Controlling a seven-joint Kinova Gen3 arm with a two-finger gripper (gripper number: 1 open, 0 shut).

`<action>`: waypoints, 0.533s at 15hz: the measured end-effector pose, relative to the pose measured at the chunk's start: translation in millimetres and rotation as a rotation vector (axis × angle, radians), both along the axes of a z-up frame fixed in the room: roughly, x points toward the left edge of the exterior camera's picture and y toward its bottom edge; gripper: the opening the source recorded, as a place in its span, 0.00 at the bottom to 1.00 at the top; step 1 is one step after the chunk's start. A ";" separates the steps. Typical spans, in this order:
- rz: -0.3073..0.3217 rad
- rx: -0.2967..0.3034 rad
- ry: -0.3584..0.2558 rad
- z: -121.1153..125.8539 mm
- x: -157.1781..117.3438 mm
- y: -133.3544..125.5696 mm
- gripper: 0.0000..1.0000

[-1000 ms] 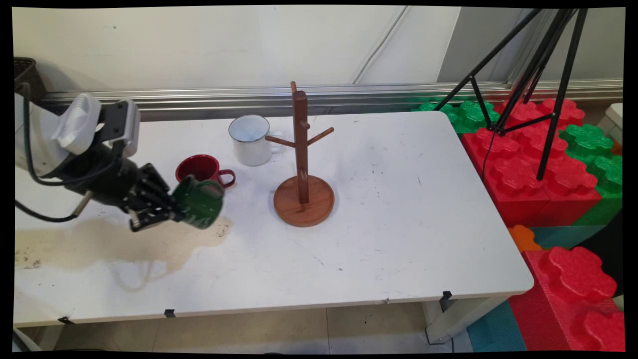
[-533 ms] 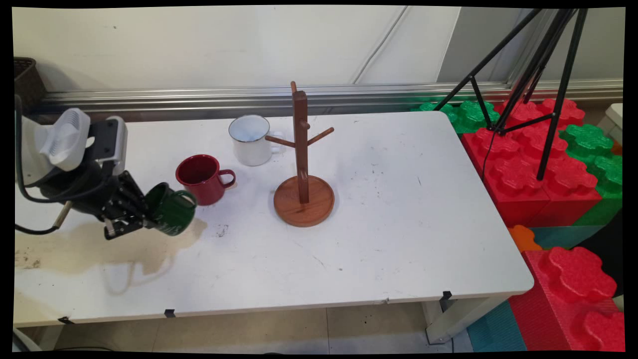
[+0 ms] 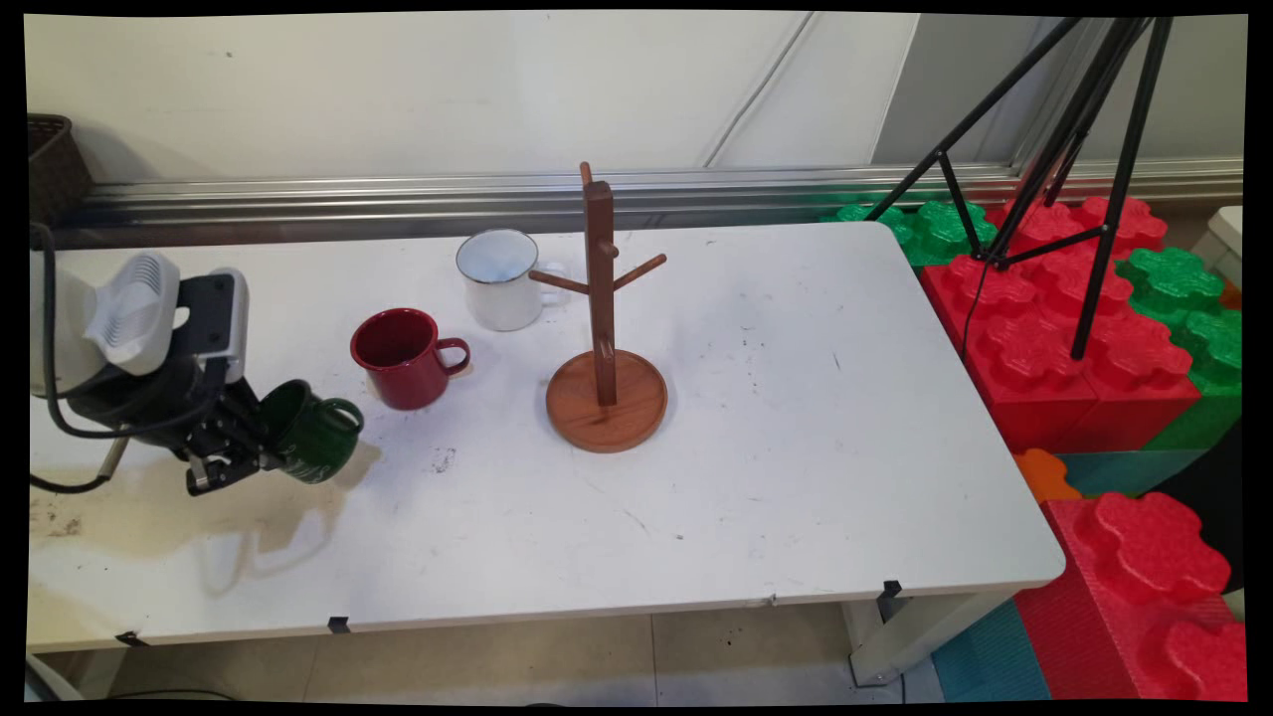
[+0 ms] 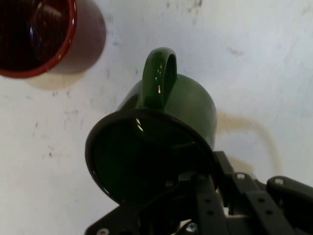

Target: Place the picked object on the table

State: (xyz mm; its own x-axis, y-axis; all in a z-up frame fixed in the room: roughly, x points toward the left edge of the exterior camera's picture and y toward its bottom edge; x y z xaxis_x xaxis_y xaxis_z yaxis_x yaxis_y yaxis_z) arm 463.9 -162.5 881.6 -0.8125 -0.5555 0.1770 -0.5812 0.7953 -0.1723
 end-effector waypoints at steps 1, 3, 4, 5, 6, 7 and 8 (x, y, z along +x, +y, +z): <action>0.004 0.003 -0.013 -3.1 1.2 0.3 0.00; 0.011 0.009 -0.039 -9.7 3.9 0.6 0.00; 0.014 0.011 -0.052 -13.1 5.2 0.7 0.00; 0.014 0.011 -0.061 -15.7 5.9 0.5 0.00; 0.014 0.013 -0.069 -17.9 6.5 0.2 0.00; 0.015 0.014 -0.076 -20.5 7.1 0.1 0.00; 0.016 0.015 -0.081 -22.1 7.5 0.1 0.00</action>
State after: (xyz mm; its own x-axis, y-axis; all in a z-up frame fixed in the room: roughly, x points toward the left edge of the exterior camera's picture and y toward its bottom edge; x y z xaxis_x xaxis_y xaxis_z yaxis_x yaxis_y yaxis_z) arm 471.4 -162.4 859.5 -0.8149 -0.5705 0.1021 -0.5783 0.7890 -0.2073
